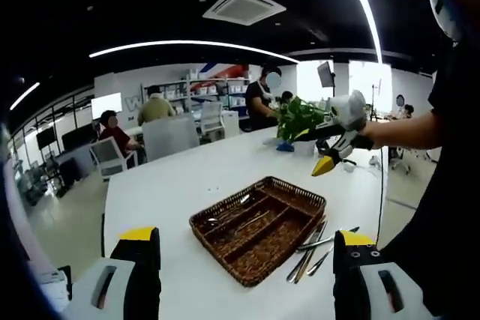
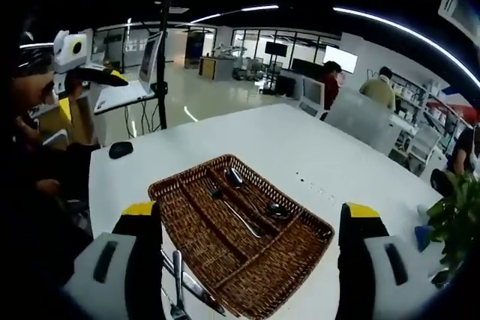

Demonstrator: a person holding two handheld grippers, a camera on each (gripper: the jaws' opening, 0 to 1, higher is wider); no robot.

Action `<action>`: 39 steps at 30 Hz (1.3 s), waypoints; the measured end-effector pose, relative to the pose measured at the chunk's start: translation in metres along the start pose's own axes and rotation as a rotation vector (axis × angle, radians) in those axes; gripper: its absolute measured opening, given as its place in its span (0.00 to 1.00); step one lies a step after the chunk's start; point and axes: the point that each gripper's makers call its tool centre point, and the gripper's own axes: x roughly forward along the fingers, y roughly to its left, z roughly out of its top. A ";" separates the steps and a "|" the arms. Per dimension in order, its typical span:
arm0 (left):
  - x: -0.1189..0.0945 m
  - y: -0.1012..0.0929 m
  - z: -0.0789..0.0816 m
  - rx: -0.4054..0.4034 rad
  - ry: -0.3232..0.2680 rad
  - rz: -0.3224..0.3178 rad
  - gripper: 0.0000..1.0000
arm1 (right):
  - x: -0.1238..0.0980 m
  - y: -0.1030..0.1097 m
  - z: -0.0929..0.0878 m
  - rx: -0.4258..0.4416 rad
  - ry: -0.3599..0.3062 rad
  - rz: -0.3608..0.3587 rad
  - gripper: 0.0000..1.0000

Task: Arrange the knives, forks, and spoons in their matching storage slots by inserting each utensil handle-first until every utensil is classified and aligned in the correct compartment

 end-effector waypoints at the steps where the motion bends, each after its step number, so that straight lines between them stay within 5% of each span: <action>1: 0.001 -0.001 -0.001 0.000 0.002 -0.003 1.00 | -0.007 -0.001 -0.003 0.011 0.000 -0.005 0.99; 9: 0.007 -0.013 -0.001 0.009 0.007 -0.022 1.00 | -0.049 -0.005 -0.016 0.062 -0.040 -0.022 0.99; 16: 0.011 -0.016 -0.004 0.005 0.020 -0.013 1.00 | -0.077 -0.007 -0.043 0.063 0.022 -0.047 0.99; 24: 0.016 -0.024 -0.013 0.022 0.054 -0.013 1.00 | -0.089 -0.005 -0.068 0.103 0.069 -0.039 0.99; 39: 0.015 -0.026 -0.007 0.053 0.061 -0.013 1.00 | -0.093 -0.001 -0.076 0.096 0.116 -0.030 0.99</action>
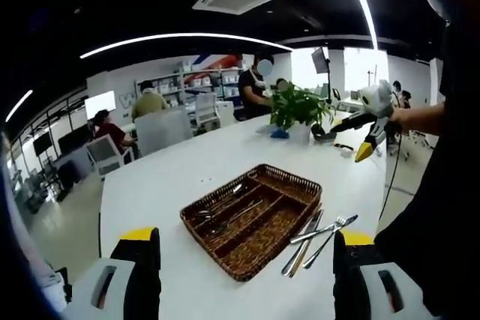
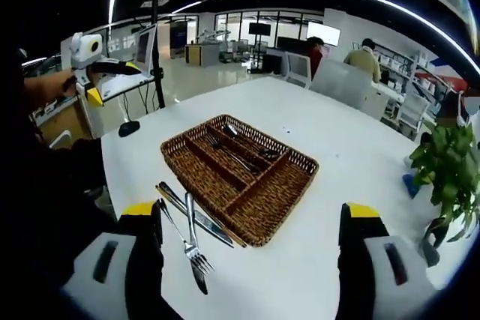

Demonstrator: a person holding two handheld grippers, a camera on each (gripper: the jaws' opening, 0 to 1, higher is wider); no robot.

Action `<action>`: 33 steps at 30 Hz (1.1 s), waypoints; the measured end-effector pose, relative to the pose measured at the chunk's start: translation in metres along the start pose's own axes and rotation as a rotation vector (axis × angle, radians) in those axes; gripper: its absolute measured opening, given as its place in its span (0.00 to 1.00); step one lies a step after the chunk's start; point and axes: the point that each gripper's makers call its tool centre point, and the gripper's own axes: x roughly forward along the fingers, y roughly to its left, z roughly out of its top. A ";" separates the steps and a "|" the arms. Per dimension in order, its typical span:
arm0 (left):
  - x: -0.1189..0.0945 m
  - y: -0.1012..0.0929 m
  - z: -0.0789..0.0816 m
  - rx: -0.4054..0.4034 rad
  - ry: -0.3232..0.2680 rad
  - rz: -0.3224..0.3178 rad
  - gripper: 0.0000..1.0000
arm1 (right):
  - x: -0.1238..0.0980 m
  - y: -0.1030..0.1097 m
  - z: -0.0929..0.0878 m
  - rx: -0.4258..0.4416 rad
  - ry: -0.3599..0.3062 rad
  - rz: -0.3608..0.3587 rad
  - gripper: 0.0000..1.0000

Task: Arrange the knives, forks, and spoons in their matching storage slots by inserting each utensil handle-first until every utensil is classified and aligned in the correct compartment

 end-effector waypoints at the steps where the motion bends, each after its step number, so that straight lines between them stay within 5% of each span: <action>1: 0.002 -0.004 0.002 0.013 0.004 -0.011 1.00 | 0.000 0.000 0.001 0.000 -0.002 0.000 0.99; 12: 0.034 -0.033 0.006 0.075 0.043 -0.115 1.00 | -0.013 -0.010 0.006 0.066 -0.036 -0.004 0.99; 20: 0.062 -0.059 0.010 0.150 0.048 -0.200 0.96 | -0.017 -0.019 -0.007 0.078 -0.020 -0.023 0.99; 33: 0.111 -0.115 -0.011 0.226 0.099 -0.358 0.90 | -0.022 -0.023 -0.014 0.097 -0.015 -0.027 0.99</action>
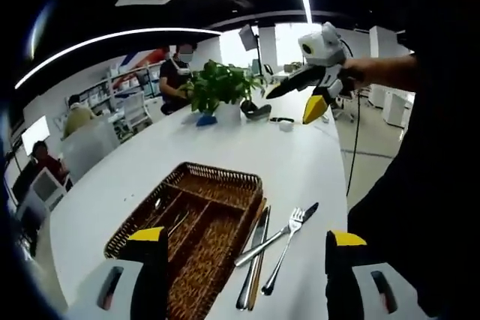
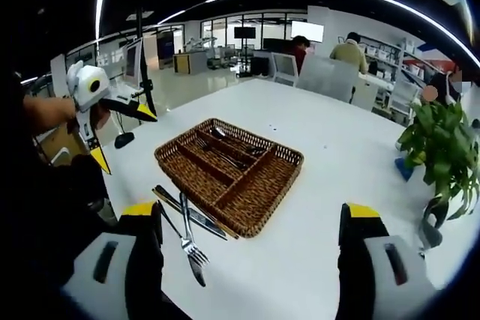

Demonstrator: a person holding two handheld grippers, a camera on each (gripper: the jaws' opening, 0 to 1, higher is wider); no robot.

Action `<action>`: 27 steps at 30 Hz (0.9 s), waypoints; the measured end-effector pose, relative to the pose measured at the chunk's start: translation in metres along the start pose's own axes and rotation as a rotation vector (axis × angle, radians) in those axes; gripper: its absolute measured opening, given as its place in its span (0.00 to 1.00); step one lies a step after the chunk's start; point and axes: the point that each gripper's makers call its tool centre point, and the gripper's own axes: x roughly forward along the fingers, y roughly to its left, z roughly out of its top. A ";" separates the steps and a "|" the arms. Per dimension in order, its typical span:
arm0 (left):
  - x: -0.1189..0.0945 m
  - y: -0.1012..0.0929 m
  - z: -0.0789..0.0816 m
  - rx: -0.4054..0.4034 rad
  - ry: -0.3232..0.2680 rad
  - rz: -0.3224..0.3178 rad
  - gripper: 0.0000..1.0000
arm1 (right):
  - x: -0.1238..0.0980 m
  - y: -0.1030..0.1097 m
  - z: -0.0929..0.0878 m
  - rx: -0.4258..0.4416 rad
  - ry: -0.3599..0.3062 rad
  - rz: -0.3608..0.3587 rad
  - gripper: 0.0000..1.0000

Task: Arrange the knives, forks, and spoons in their matching storage slots by inserting each utensil handle-first until every utensil is classified and aligned in the correct compartment

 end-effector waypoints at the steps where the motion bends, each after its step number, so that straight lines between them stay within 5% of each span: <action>1: 0.005 -0.002 -0.002 0.003 0.005 -0.012 0.90 | -0.001 0.000 0.000 0.000 0.000 0.000 0.99; 27: 0.082 -0.045 -0.038 0.074 0.101 -0.162 0.66 | -0.013 -0.014 -0.014 0.019 0.014 -0.016 0.99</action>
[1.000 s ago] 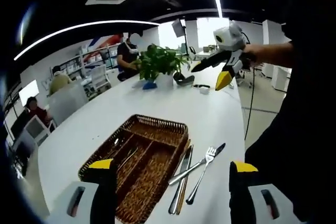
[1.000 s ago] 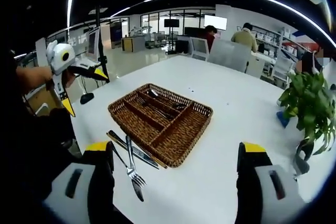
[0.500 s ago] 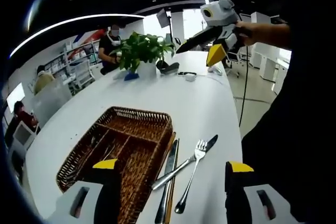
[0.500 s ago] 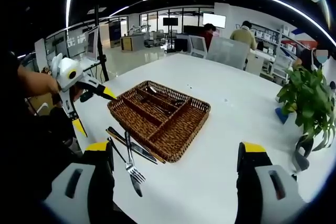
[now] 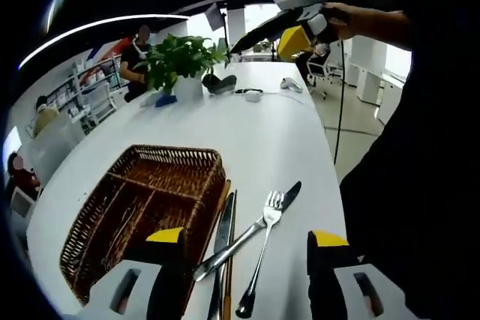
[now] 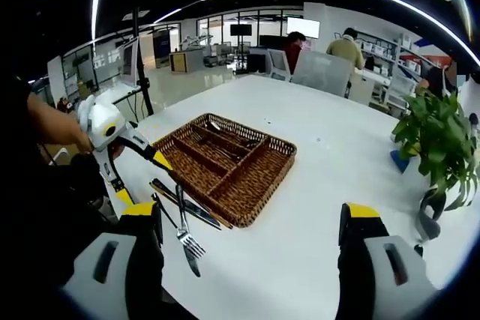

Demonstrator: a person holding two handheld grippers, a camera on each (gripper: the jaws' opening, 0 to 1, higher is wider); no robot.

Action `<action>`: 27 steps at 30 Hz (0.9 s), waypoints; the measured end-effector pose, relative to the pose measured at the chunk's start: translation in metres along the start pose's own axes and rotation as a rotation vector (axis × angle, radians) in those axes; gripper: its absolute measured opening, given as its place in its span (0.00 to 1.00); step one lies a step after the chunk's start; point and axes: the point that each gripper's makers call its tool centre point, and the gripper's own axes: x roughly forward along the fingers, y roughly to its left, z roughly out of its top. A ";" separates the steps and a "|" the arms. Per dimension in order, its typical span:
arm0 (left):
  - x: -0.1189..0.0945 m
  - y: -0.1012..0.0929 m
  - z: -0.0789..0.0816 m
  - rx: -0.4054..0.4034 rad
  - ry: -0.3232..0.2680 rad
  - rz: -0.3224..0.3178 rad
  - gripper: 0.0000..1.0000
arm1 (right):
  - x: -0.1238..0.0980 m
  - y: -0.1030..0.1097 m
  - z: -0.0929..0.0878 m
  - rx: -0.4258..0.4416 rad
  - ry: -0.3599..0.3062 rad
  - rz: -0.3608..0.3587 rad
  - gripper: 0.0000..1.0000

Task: Arrange the knives, forks, and spoons in their matching storage slots by inserting each utensil handle-first until every utensil is classified and aligned in the correct compartment

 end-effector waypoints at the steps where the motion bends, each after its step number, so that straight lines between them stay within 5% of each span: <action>1: 0.002 0.000 -0.002 0.001 0.006 -0.003 0.65 | 0.000 0.000 0.000 0.001 -0.001 -0.001 0.99; 14: 0.042 -0.022 -0.032 -0.055 0.097 -0.098 0.42 | -0.003 0.001 0.008 0.003 -0.022 0.007 0.99; 27: 0.063 -0.032 -0.040 -0.062 0.111 -0.127 0.25 | -0.008 0.009 0.008 0.008 -0.027 0.018 0.99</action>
